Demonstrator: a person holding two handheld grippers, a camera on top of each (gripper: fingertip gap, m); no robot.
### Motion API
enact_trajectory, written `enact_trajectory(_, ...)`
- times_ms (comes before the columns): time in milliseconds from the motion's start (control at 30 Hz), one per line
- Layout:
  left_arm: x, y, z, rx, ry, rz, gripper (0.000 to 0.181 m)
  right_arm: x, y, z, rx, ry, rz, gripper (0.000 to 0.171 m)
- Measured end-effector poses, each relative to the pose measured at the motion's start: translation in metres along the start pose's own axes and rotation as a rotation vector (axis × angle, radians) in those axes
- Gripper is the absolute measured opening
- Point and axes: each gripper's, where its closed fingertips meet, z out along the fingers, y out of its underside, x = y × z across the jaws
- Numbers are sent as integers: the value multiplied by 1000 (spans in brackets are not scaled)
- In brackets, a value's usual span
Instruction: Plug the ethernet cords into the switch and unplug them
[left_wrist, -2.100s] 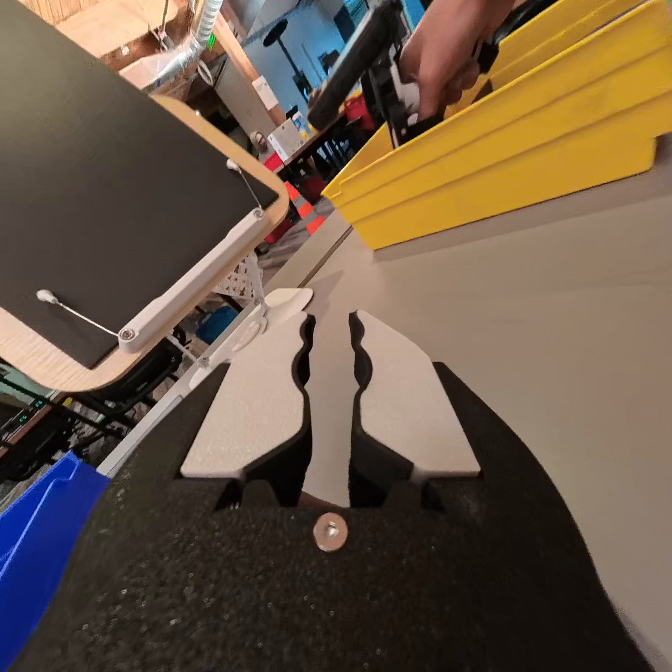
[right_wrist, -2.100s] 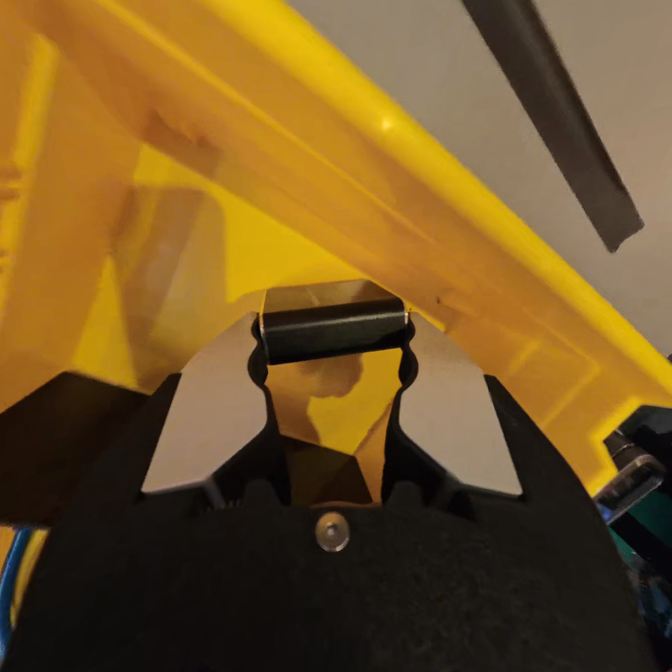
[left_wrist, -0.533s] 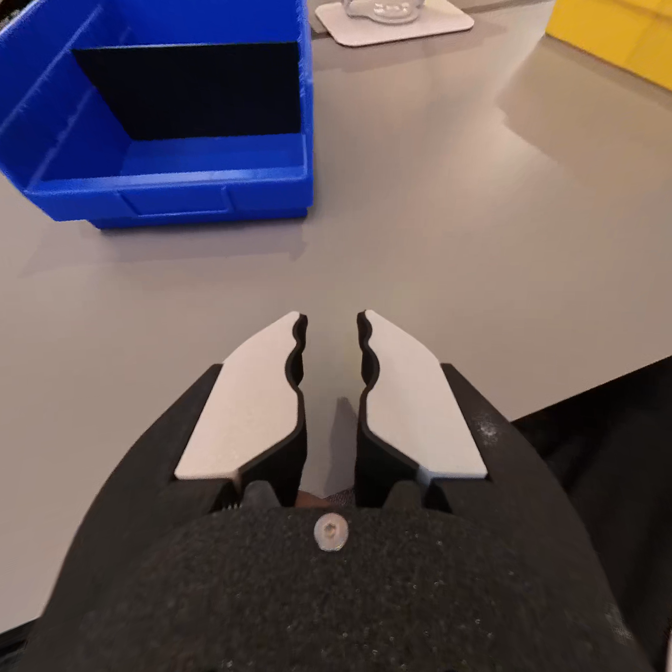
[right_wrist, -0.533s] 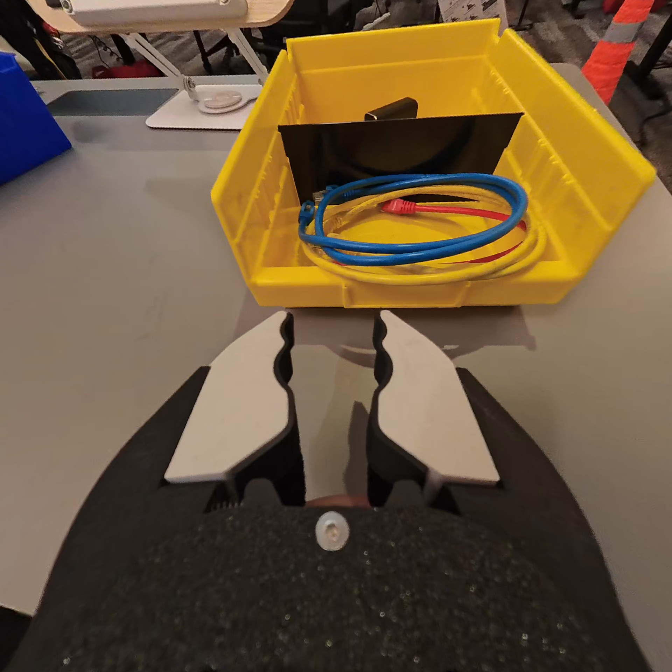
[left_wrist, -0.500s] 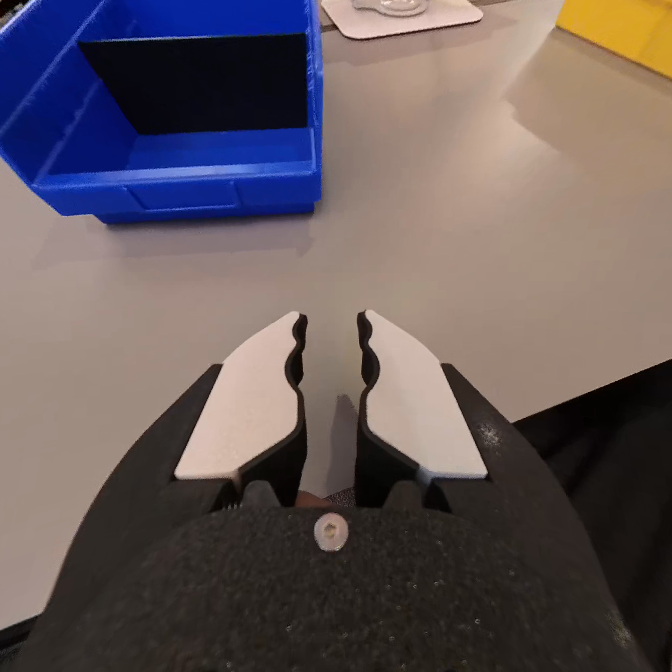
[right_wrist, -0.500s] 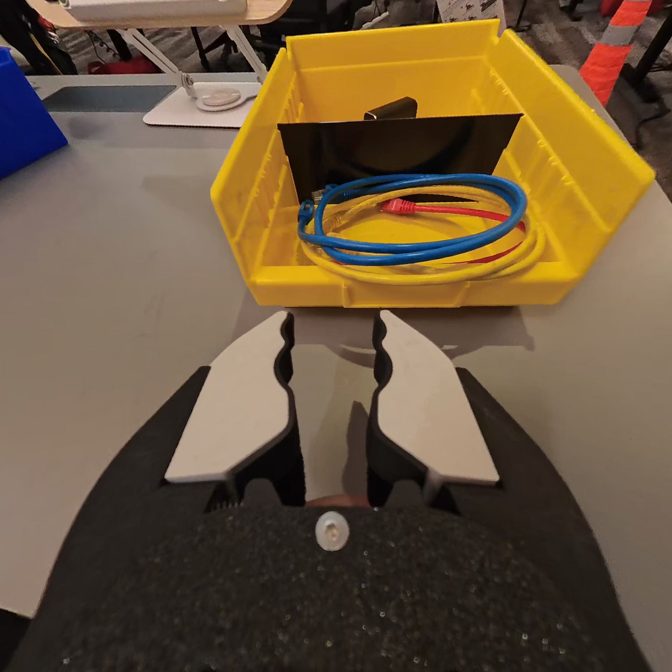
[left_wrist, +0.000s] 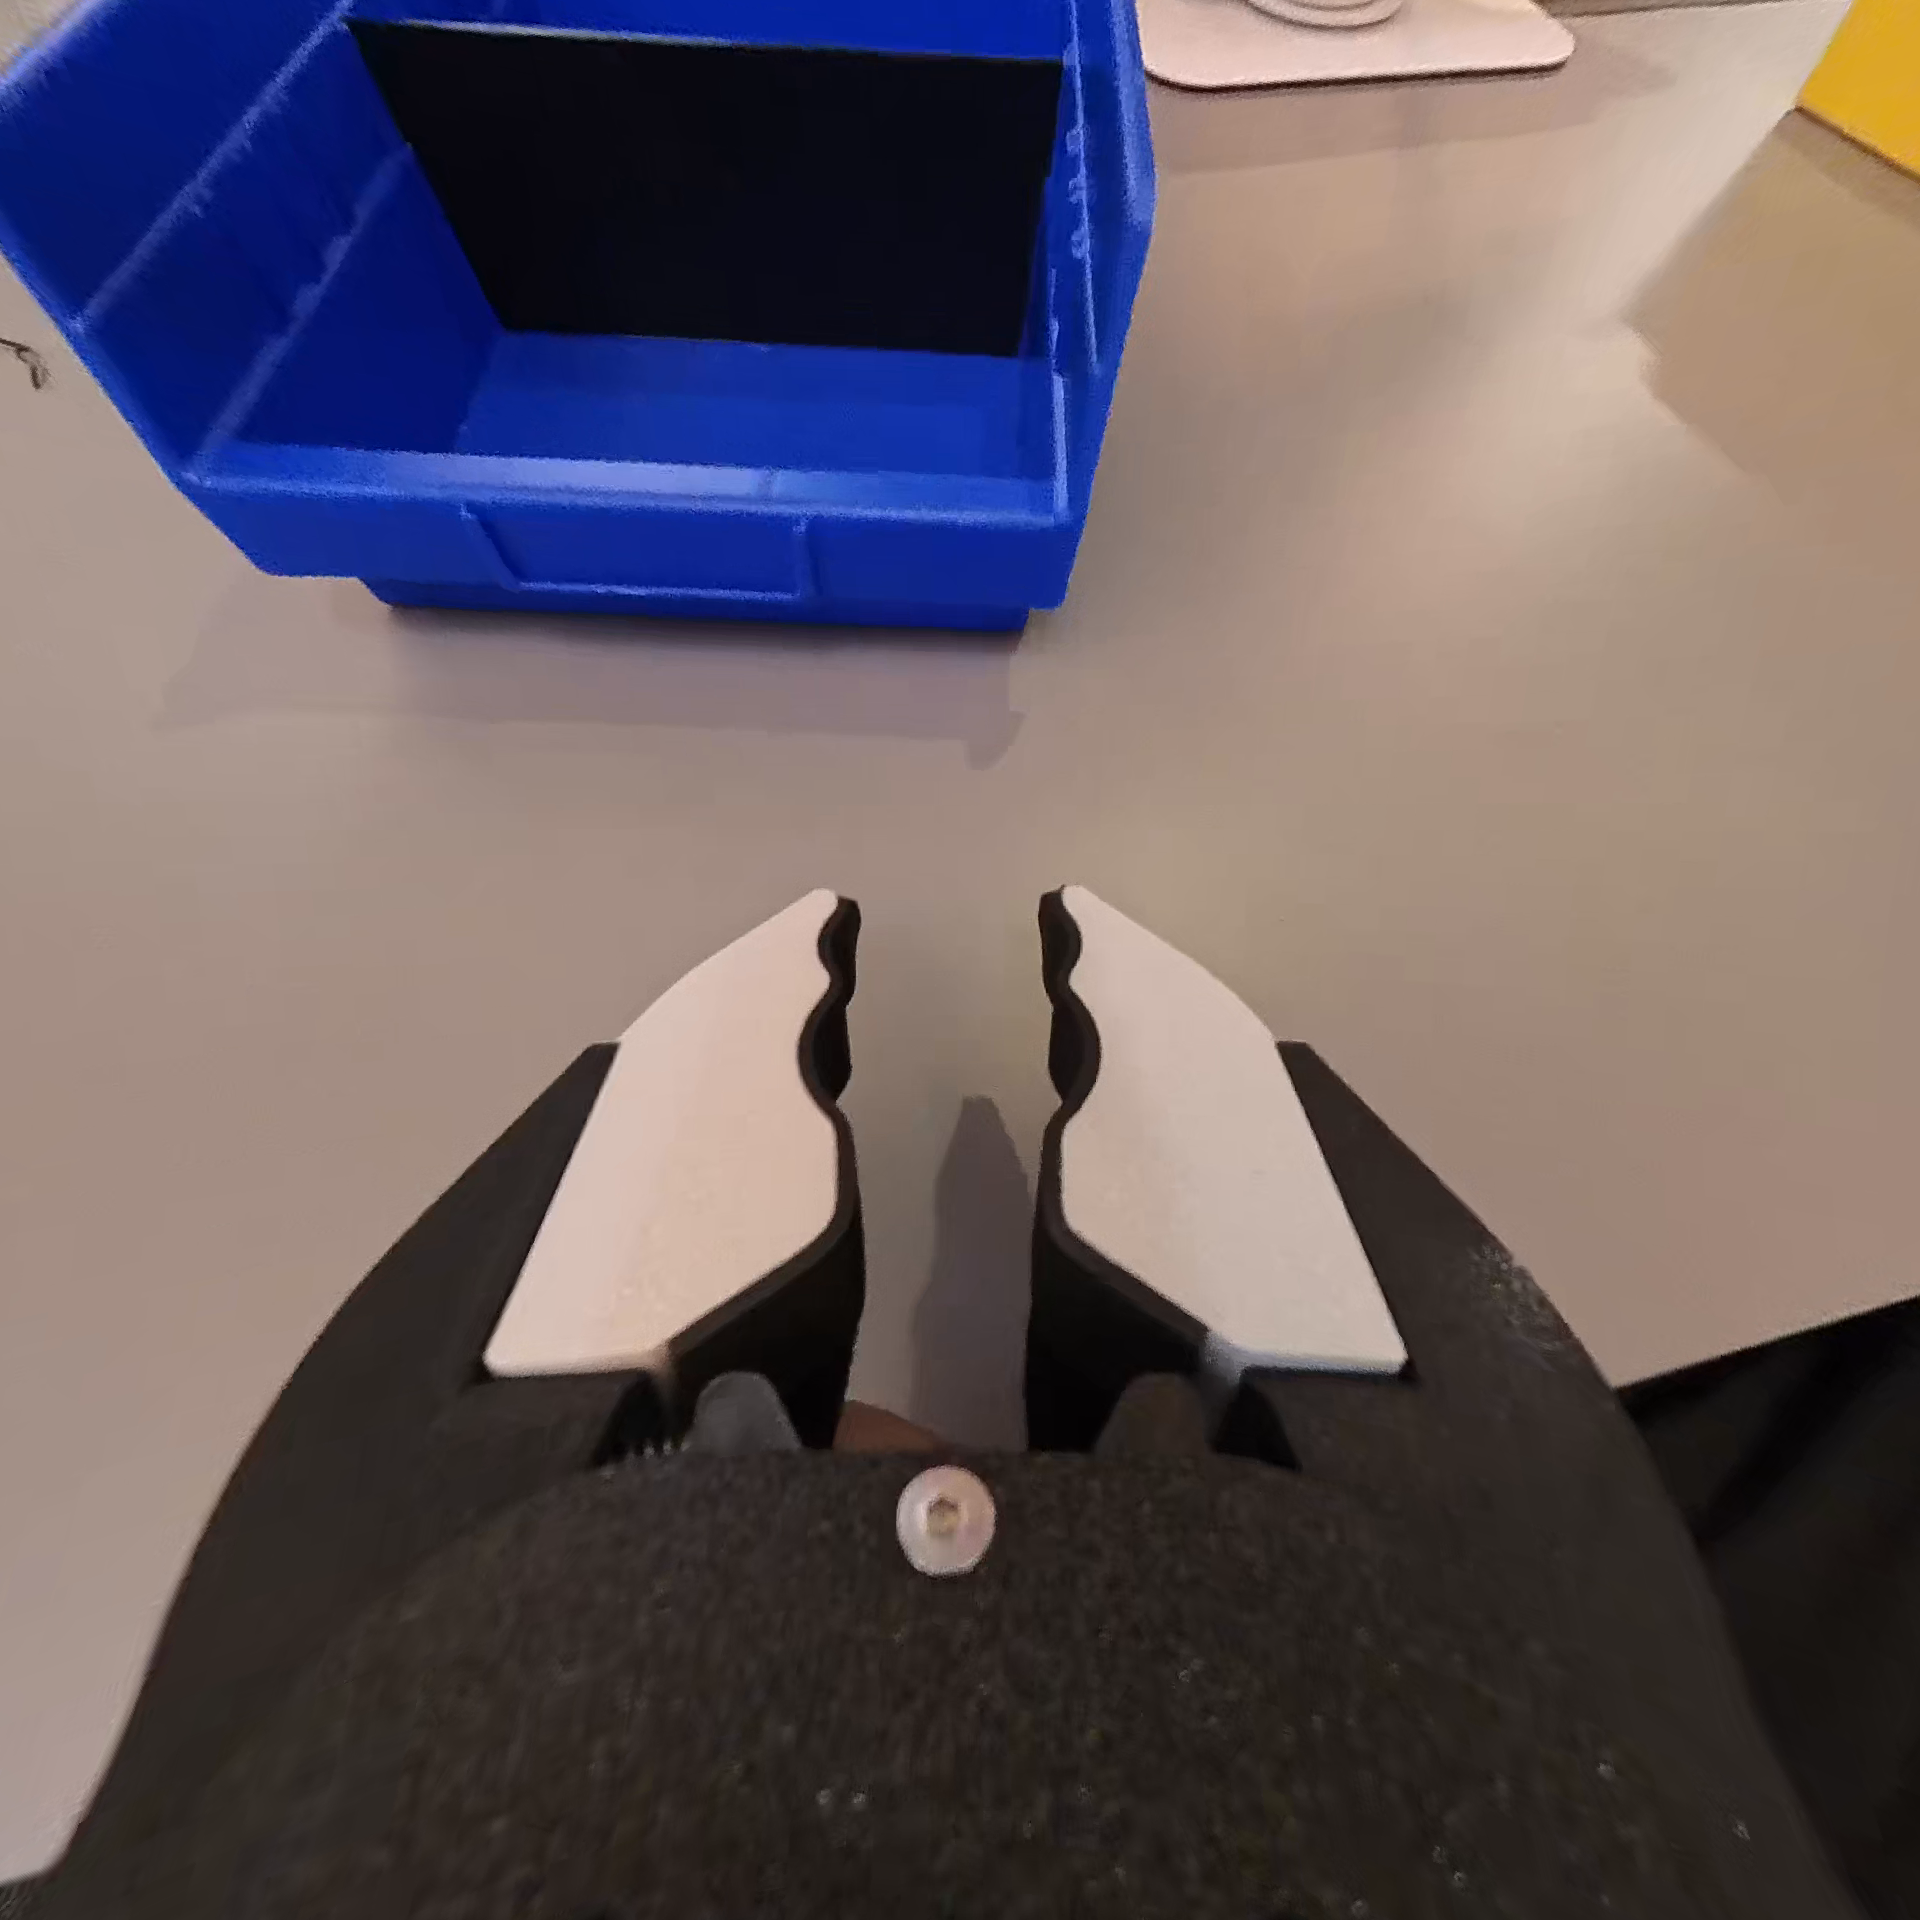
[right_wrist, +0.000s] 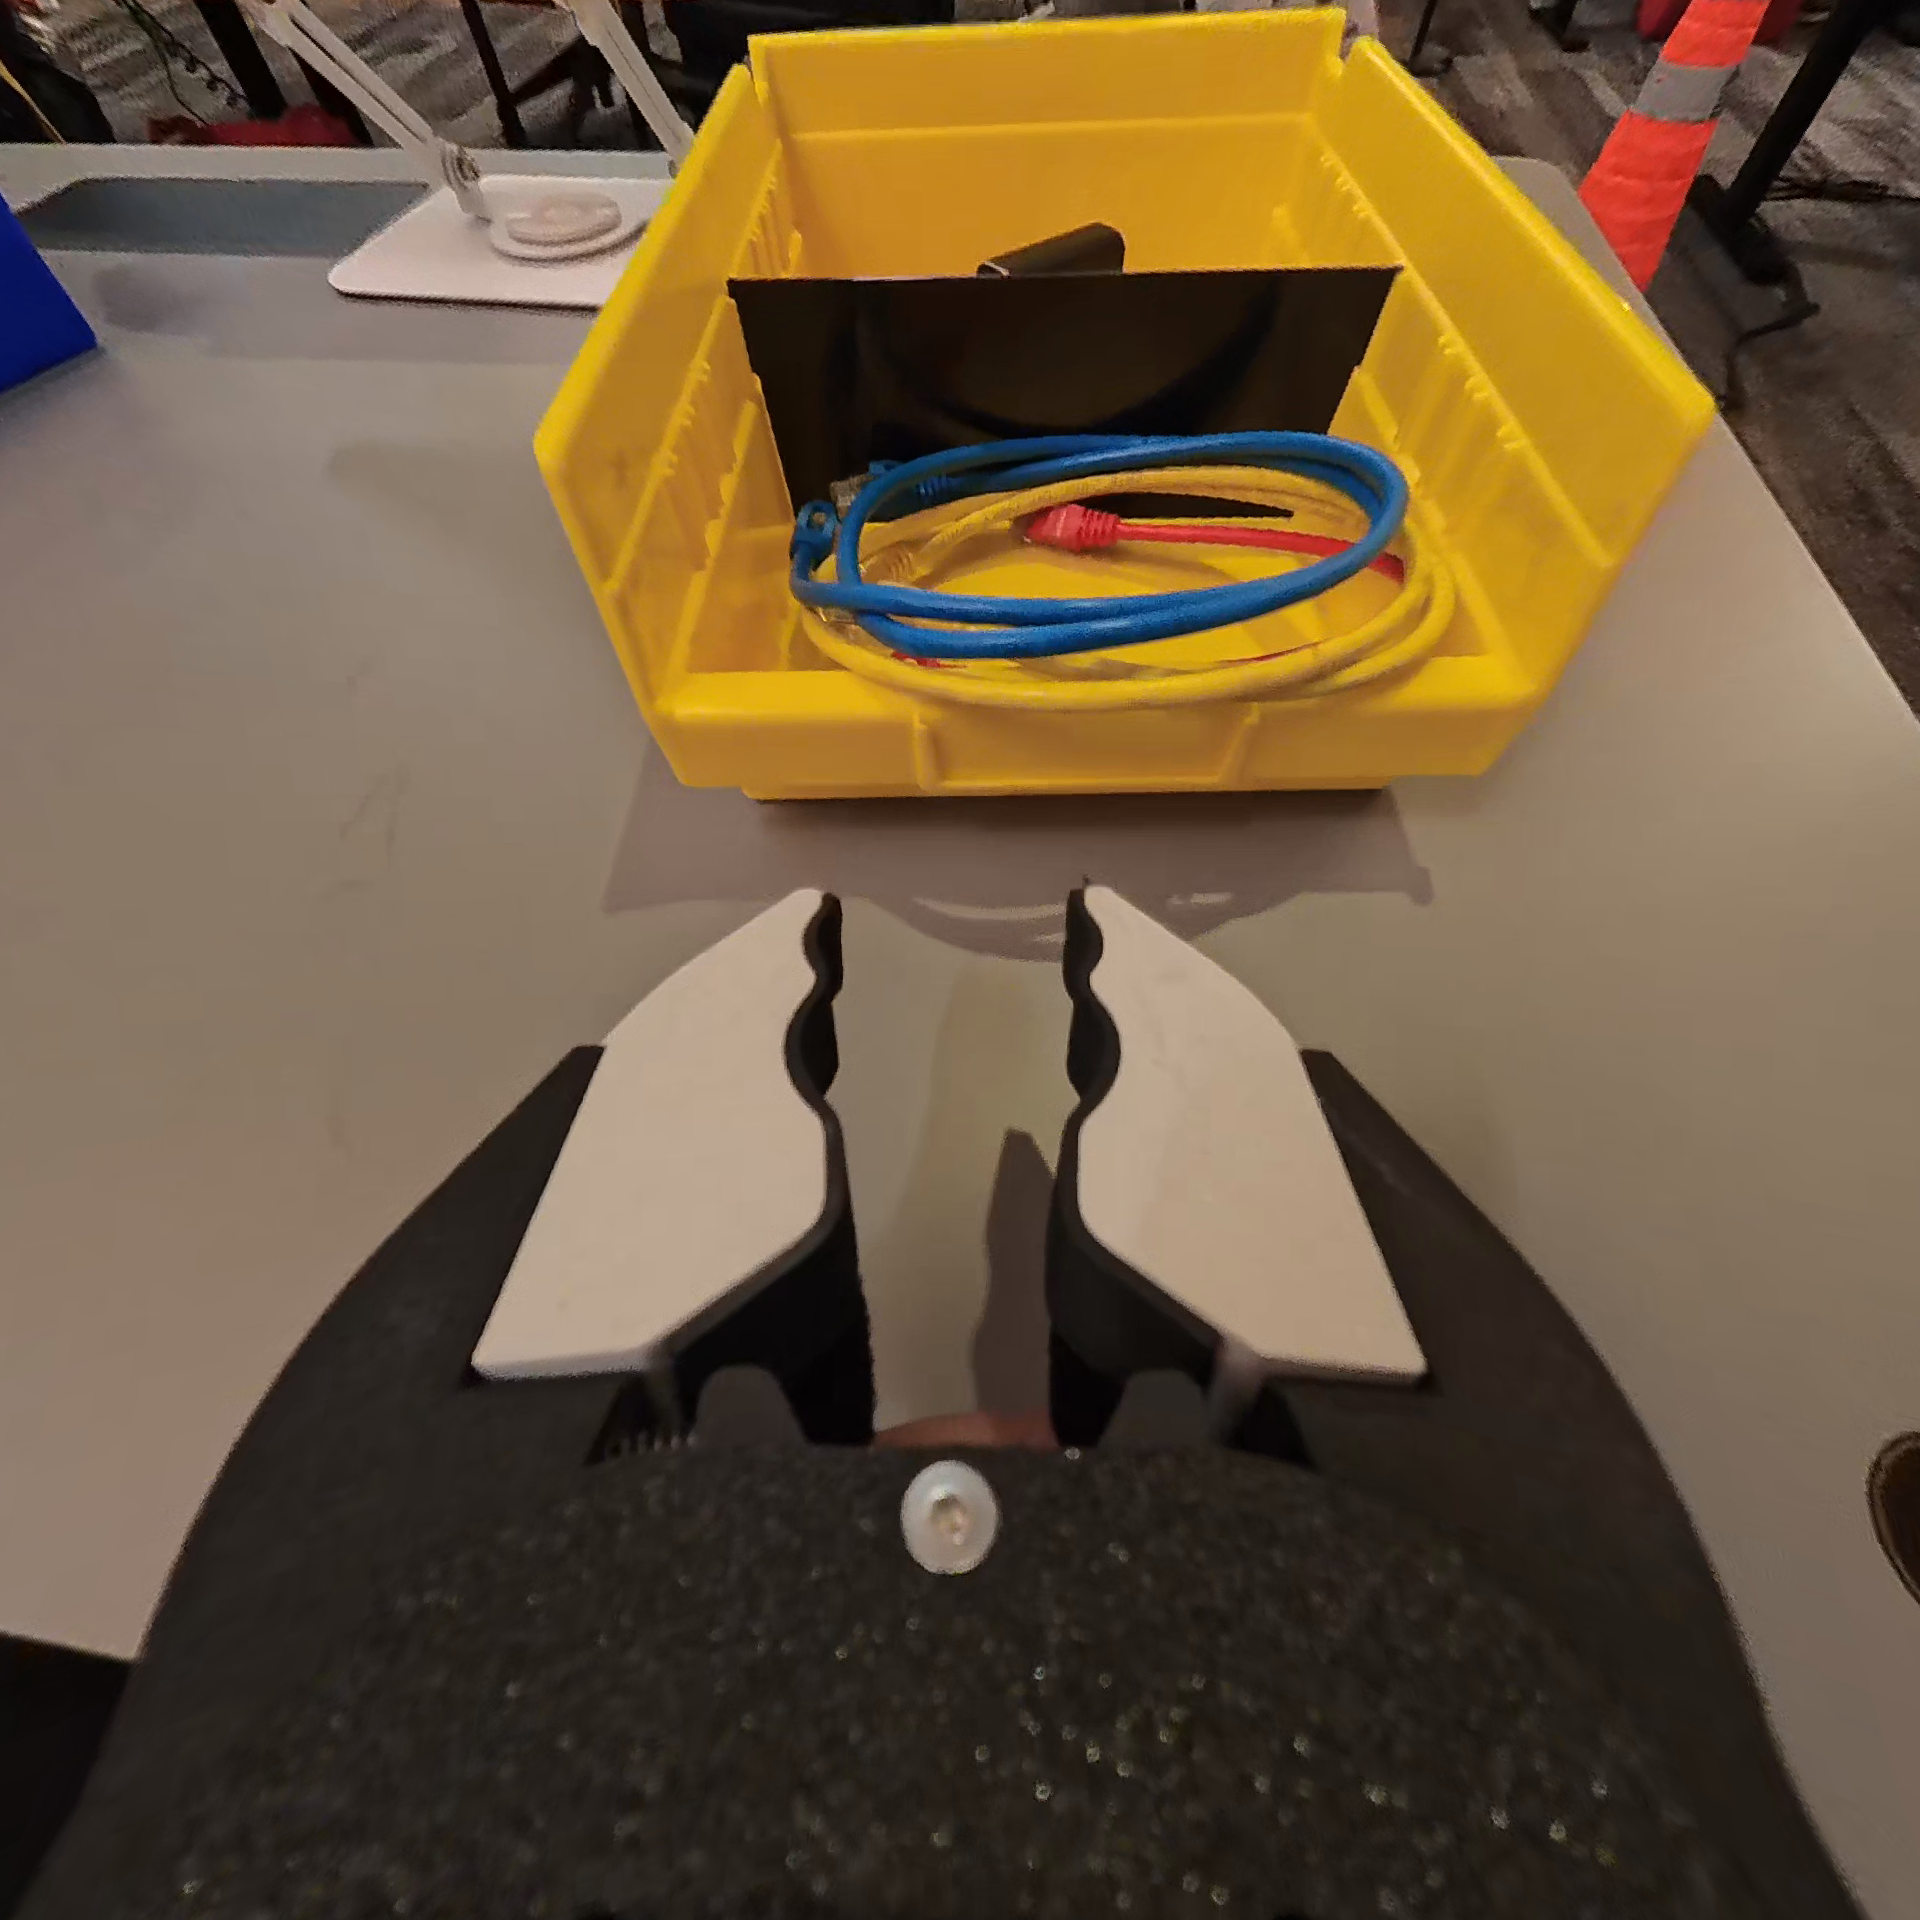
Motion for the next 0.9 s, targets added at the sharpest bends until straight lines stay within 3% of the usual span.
enact_trajectory(300, 14, -12, 5, 42, 43, 9, 34, 2, 6, -8, -2, 54, -24, 44)
enact_trajectory(367, 25, -13, 5, 51, 59, 49, 33, -8, -5, -3, 40, 90, -98, 55)
enact_trajectory(433, 37, -13, 6, 55, 81, 95, 33, -41, -12, 10, 40, 0, -161, 60)
enact_trajectory(467, 45, -14, 6, 64, 96, 114, 33, -59, -12, 20, 16, -59, -179, 71)
enact_trajectory(533, 63, -16, 7, 77, 152, 136, 34, -71, -14, 44, -31, -65, -173, 86)
enact_trajectory(700, 114, -19, 12, 79, 259, 203, 40, -104, -38, 83, -33, -197, -106, 83)
enact_trajectory(833, 170, -34, 25, 121, 350, 250, 43, -135, -37, 84, -11, -264, -119, 93)
enact_trajectory(900, 209, -42, 36, 100, 443, 236, 49, -158, -31, 73, -34, -334, -158, 89)
